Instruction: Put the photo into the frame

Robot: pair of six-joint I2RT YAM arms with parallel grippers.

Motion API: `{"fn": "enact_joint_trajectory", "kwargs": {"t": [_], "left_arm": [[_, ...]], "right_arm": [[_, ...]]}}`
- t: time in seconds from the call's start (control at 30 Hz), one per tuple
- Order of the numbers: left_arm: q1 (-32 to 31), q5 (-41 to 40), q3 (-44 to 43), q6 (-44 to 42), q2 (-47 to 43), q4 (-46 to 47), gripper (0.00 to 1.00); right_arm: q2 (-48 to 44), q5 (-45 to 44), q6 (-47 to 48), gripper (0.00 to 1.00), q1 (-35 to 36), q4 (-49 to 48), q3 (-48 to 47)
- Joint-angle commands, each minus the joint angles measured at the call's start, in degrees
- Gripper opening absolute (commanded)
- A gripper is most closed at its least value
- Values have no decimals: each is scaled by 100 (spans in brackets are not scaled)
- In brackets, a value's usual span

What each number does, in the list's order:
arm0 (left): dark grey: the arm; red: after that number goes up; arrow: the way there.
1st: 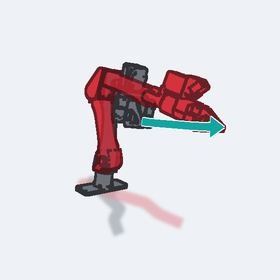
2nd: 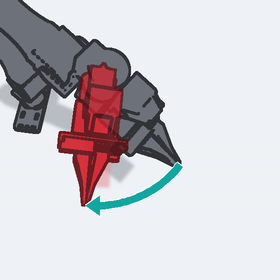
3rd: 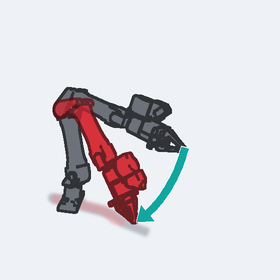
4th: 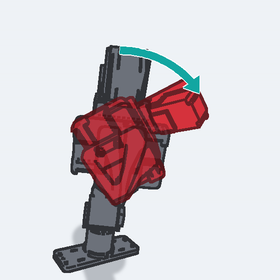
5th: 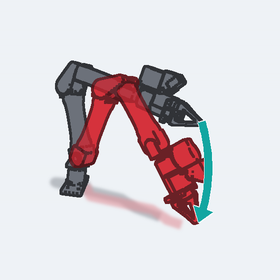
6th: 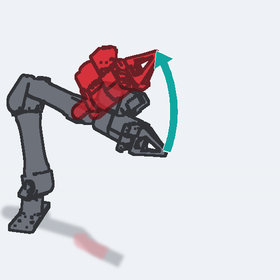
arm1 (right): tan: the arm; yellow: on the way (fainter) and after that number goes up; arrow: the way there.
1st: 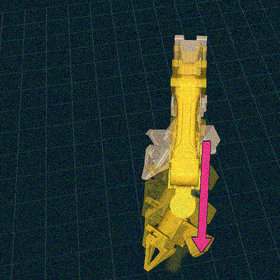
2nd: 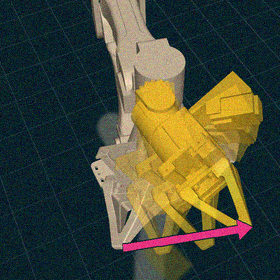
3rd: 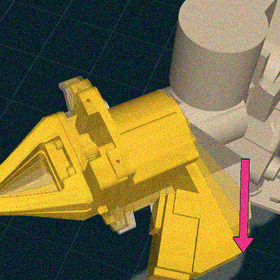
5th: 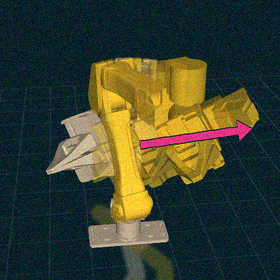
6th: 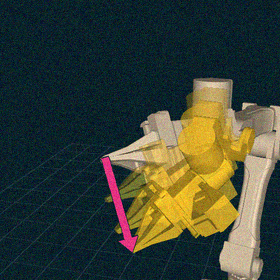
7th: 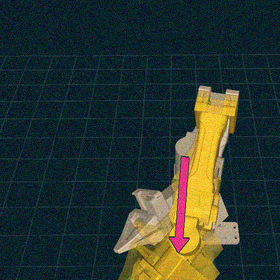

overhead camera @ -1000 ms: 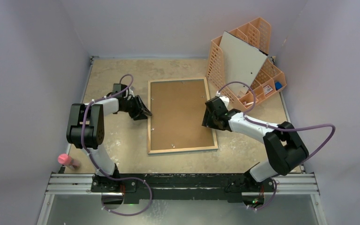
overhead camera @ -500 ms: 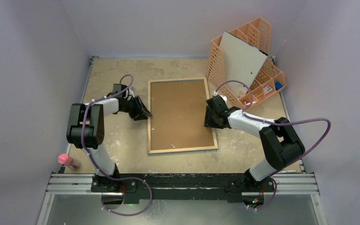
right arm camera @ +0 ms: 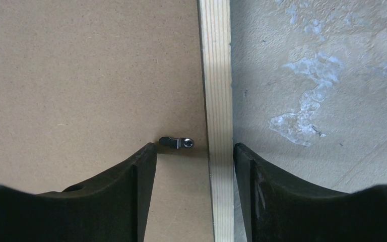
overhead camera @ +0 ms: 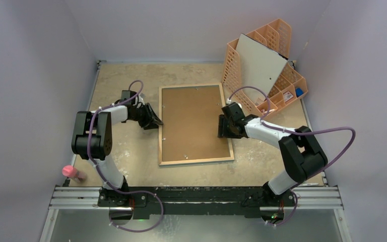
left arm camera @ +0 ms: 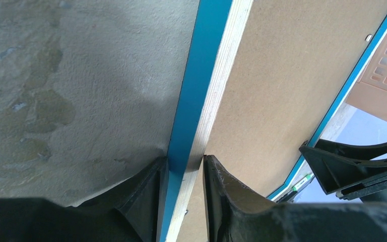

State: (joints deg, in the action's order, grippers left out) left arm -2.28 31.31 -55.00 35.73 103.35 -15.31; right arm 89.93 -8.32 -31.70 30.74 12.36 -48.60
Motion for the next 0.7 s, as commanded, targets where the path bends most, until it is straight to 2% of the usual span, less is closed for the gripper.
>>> {"fn": "enact_joint_trajectory", "kwargs": {"t": [0.0, 0.2, 0.37, 0.67], "left_arm": [[-45, -260, 194, -241, 288, -297, 34], [-50, -271, 187, -246, 293, -304, 34], [-50, -403, 150, -287, 293, -405, 33], [-41, -769, 55, -334, 334, -632, 31]], "right_arm": [[47, -62, 149, 60, 27, 194, -222], [471, -403, 117, 56, 28, 100, -428], [688, -889, -135, 48, 24, 151, -559], [872, -980, -556, 36, -73, 64, -485]]}}
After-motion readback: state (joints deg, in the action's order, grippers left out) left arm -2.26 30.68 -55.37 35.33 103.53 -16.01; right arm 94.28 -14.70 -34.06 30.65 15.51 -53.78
